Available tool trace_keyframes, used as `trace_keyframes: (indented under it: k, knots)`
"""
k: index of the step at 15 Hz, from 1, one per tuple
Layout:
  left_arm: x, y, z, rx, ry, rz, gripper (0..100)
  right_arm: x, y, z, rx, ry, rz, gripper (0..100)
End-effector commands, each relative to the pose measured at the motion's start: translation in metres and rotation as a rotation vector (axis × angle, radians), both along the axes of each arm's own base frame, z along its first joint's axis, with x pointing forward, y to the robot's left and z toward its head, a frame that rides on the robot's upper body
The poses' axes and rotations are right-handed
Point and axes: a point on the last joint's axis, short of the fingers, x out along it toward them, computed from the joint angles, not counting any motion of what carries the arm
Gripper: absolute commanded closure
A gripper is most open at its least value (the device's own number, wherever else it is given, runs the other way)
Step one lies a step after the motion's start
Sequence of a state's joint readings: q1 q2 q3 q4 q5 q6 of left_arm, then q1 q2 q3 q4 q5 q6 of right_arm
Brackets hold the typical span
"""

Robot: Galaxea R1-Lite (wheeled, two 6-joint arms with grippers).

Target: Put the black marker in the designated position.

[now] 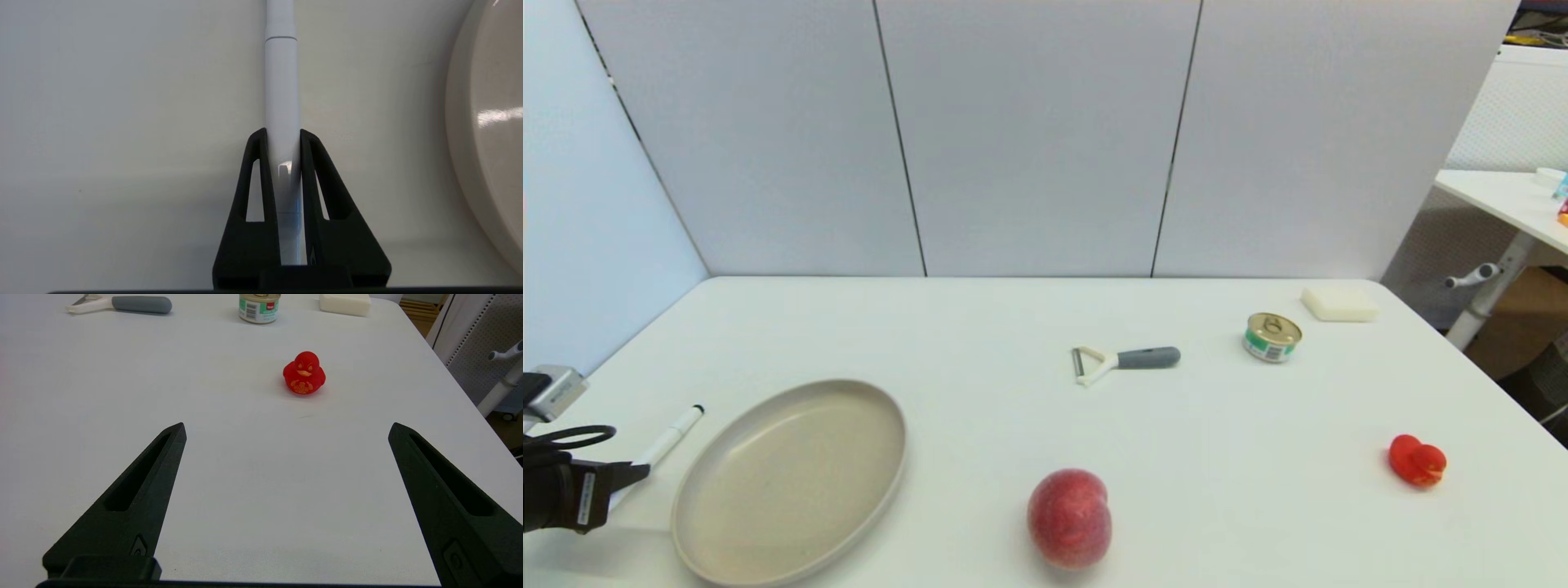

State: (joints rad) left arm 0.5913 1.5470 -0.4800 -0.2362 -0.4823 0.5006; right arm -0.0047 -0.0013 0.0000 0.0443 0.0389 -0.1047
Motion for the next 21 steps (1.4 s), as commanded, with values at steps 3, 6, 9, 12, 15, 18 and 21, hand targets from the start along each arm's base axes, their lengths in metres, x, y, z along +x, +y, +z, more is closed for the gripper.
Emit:
trace_keyframes:
  k: [3, 6, 9, 12, 15, 18, 21]
  knots:
    - [0.004, 0.003, -0.006, -0.009, 0.015, -0.003, 0, 0.000, 0.000, 0.000, -0.001, 0.001, 0.001, 0]
    - [0.005, 0.004, 0.003, 0.011, -0.017, -0.002, 0, 0.000, 0.000, 0.000, -0.001, 0.001, 0.001, 0]
    - [0.012, 0.008, 0.056, 0.118, -0.181, -0.007, 0, 0.000, 0.000, 0.000, -0.001, -0.002, 0.001, 0]
    - [0.020, 0.010, 0.122, 0.235, -0.403, -0.052, 0, 0.000, 0.000, 0.000, -0.001, -0.002, 0.001, 0]
    - [0.014, -0.011, 0.185, 0.289, -0.579, -0.163, 0, 0.000, 0.000, 0.000, 0.000, 0.002, 0.001, 0]
    - [-0.012, -0.067, 0.227, 0.159, -0.588, -0.334, 0, 0.000, 0.000, 0.000, -0.001, 0.001, 0.001, 0]
    - [-0.077, -0.105, 0.233, 0.062, -0.549, -0.469, 0, 0.000, 0.000, 0.000, 0.000, 0.002, 0.001, 0]
